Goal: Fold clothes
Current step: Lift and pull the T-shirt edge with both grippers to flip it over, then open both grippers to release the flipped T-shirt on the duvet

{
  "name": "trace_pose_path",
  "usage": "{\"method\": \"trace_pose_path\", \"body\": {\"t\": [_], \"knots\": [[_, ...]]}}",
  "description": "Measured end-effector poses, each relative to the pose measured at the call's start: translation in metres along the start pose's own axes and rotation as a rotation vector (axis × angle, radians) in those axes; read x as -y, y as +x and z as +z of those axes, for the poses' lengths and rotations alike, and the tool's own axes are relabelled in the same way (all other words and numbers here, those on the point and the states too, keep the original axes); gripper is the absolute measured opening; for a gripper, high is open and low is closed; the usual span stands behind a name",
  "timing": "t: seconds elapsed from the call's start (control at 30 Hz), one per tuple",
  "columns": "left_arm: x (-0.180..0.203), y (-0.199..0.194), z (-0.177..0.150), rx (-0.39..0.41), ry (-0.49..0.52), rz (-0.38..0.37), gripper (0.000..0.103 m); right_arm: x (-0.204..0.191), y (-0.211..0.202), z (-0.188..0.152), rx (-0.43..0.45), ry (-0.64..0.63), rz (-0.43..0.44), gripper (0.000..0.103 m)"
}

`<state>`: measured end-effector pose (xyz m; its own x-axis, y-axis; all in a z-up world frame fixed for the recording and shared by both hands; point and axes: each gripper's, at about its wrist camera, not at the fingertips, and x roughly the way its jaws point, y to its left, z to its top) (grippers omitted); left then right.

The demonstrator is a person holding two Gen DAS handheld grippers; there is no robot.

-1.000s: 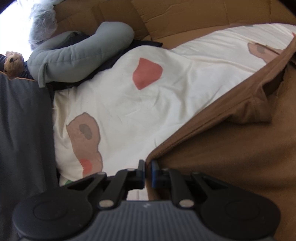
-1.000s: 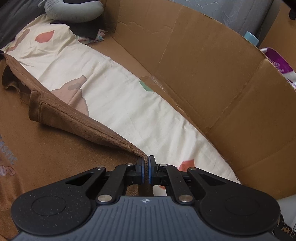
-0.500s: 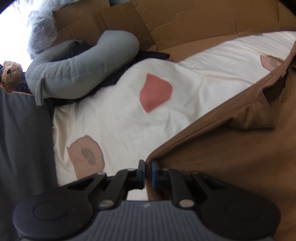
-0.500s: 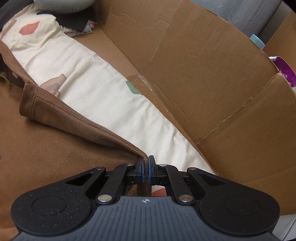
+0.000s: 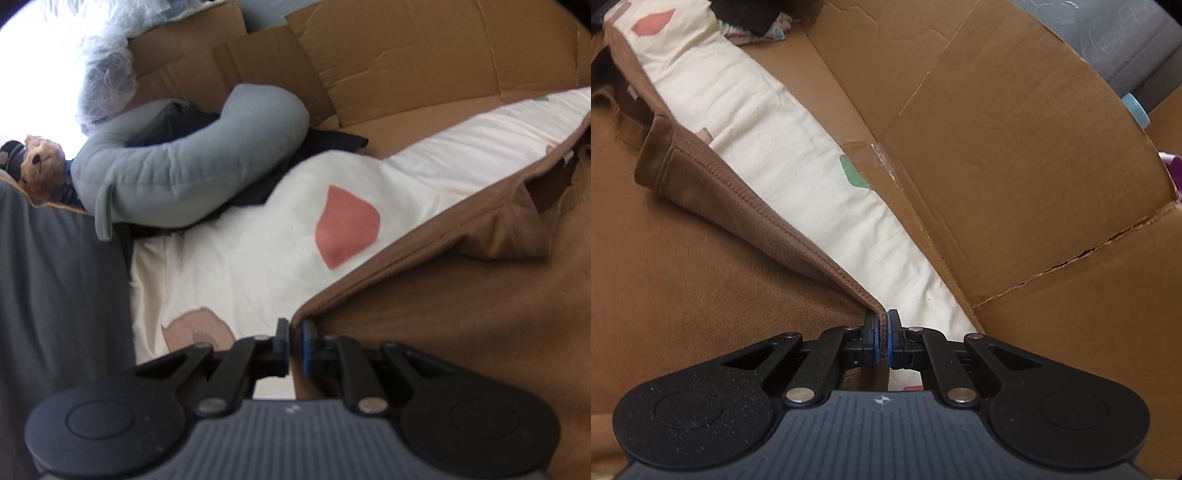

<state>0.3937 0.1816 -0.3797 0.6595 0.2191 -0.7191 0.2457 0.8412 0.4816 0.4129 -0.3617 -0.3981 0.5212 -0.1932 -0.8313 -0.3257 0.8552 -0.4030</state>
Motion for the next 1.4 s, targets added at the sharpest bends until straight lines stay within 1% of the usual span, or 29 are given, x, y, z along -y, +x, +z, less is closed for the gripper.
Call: {"method": "trace_pose_path", "body": {"t": [0.1, 0.23, 0.33, 0.43, 0.53, 0.63, 0.7, 0.83, 0.93, 1.0, 1.07, 1.13, 1.17, 1.23, 1.33, 1.37, 1.4], "knots": [[-0.002, 0.003, 0.005, 0.0, -0.004, 0.01, 0.007, 0.004, 0.001, 0.004, 0.001, 0.0, -0.001, 0.002], [-0.001, 0.011, 0.008, -0.02, 0.002, 0.019, 0.007, 0.005, 0.009, 0.01, -0.011, 0.0, 0.001, 0.002], [0.001, 0.024, 0.005, -0.067, 0.023, 0.022, 0.007, 0.003, 0.016, 0.014, -0.017, 0.002, 0.007, 0.002], [0.006, 0.039, 0.002, -0.114, 0.014, 0.02, 0.007, -0.002, 0.029, 0.017, -0.026, 0.003, 0.02, 0.002], [0.013, 0.048, 0.001, -0.137, 0.017, 0.034, 0.009, -0.006, 0.045, 0.016, -0.042, 0.012, 0.045, 0.002], [0.012, 0.048, 0.001, -0.136, 0.013, 0.036, 0.01, -0.002, 0.048, 0.016, -0.032, 0.043, 0.068, 0.003], [0.011, 0.047, 0.001, -0.135, 0.012, 0.028, 0.011, 0.001, 0.046, 0.015, -0.025, 0.036, 0.084, 0.003], [0.009, 0.045, 0.002, -0.129, 0.014, 0.015, 0.007, 0.003, 0.043, 0.015, -0.022, 0.016, 0.092, 0.002], [0.008, 0.042, 0.007, -0.102, 0.023, 0.041, 0.006, -0.004, 0.043, 0.02, -0.043, -0.032, 0.066, 0.001], [0.007, 0.04, 0.009, -0.086, 0.037, 0.056, 0.006, -0.005, 0.042, 0.022, -0.037, -0.073, 0.044, 0.001], [0.006, 0.042, 0.011, -0.09, 0.054, 0.059, 0.006, 0.003, 0.041, 0.024, -0.024, -0.057, 0.037, 0.001], [0.005, 0.044, 0.012, -0.092, 0.046, 0.062, 0.006, 0.005, 0.041, 0.026, -0.021, -0.053, 0.023, 0.001], [0.005, 0.046, 0.012, -0.1, 0.037, 0.061, 0.006, 0.004, 0.042, 0.026, -0.019, -0.055, 0.011, 0.001], [0.009, 0.052, 0.012, -0.128, 0.031, 0.06, 0.007, 0.003, 0.046, 0.028, -0.026, -0.044, 0.015, 0.001], [0.017, 0.051, 0.015, -0.132, 0.071, 0.081, 0.009, 0.004, 0.05, 0.029, -0.035, -0.011, 0.029, 0.006], [0.017, 0.048, 0.015, -0.127, 0.079, 0.075, 0.011, 0.004, 0.051, 0.029, -0.038, 0.001, 0.033, 0.016], [0.016, 0.044, 0.016, -0.121, 0.083, 0.066, 0.015, 0.004, 0.052, 0.03, -0.042, 0.012, 0.038, 0.019]]}}
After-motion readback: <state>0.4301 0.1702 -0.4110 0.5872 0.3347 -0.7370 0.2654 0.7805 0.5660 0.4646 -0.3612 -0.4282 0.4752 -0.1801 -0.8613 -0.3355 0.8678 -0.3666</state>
